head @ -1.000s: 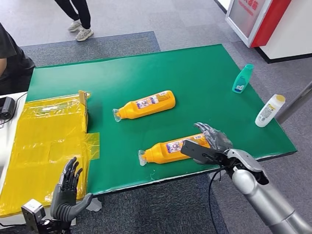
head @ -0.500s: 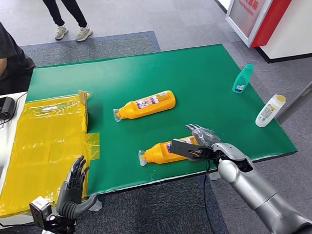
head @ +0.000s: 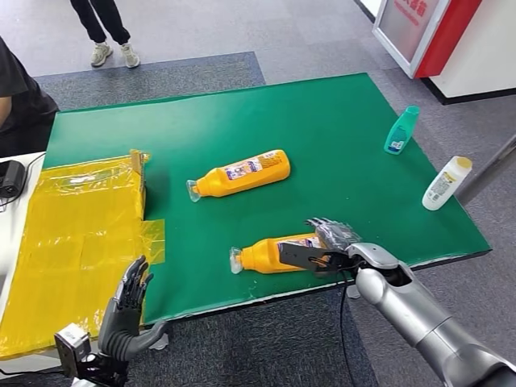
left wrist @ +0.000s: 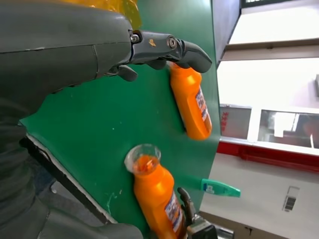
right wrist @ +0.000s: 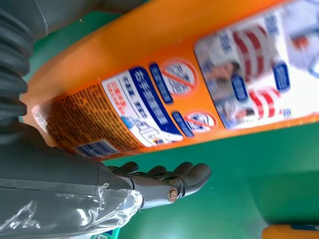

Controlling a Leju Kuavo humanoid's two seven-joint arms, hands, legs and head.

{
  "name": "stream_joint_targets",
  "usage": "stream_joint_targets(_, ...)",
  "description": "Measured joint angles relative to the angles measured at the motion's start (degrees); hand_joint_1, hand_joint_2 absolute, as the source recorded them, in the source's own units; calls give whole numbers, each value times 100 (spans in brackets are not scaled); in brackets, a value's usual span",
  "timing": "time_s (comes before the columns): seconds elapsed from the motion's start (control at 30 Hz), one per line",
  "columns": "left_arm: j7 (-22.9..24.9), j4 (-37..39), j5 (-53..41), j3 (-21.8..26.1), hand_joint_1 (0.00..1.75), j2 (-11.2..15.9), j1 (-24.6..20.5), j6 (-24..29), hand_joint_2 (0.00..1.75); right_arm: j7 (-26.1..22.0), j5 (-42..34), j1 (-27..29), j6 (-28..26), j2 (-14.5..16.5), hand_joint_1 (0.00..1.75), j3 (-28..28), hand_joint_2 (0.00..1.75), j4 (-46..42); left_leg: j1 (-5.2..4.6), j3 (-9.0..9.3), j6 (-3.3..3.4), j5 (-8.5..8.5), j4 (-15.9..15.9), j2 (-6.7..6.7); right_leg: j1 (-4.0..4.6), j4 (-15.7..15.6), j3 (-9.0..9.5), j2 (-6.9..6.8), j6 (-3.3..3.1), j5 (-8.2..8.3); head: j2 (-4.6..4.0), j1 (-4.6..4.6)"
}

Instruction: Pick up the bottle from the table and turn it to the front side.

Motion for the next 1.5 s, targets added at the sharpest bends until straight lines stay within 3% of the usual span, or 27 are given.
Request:
stream_joint_targets(0.1, -8, 23, -16, -72, 0, 9, -9, 8, 175, -26, 93, -55, -77, 51, 13, 22, 175, 160, 0, 0, 0, 0, 0, 0, 0, 0, 0, 0, 0, 0, 0, 0)
stream_joint_targets(0.23, -8, 27, -17, -153, 0, 23, -25, 30, 175, -64, 190, -105, -120, 108, 171, 44, 175, 290, 0, 1, 0, 0, 0, 0, 0, 0, 1, 0, 0, 0, 0, 1)
stream_joint_targets(0.8, -22, 56, -9, -174, 0, 60, -15, 96, 175, -138, 382, -112, -243, 150, 175, 51, 175, 299, 0, 2, 0, 1, 0, 0, 0, 0, 0, 0, 0, 0, 0, 0)
stream_joint_targets(1.2, -56, -253, 280, -10, 0, 32, 307, -216, 175, -675, 339, 1210, -1061, 154, 175, -388, 175, -1628, 1, -4, -3, -6, 0, 0, 1, 0, -6, 0, -2, -9, 0, 1)
stream_joint_targets(1.5, -56, -599, 326, 9, 0, -43, 354, -379, 175, -871, 413, 1706, -1243, 300, 175, -487, 175, -2396, 0, -3, -3, -4, 0, -2, 1, 0, -6, -2, -2, -5, 0, 1)
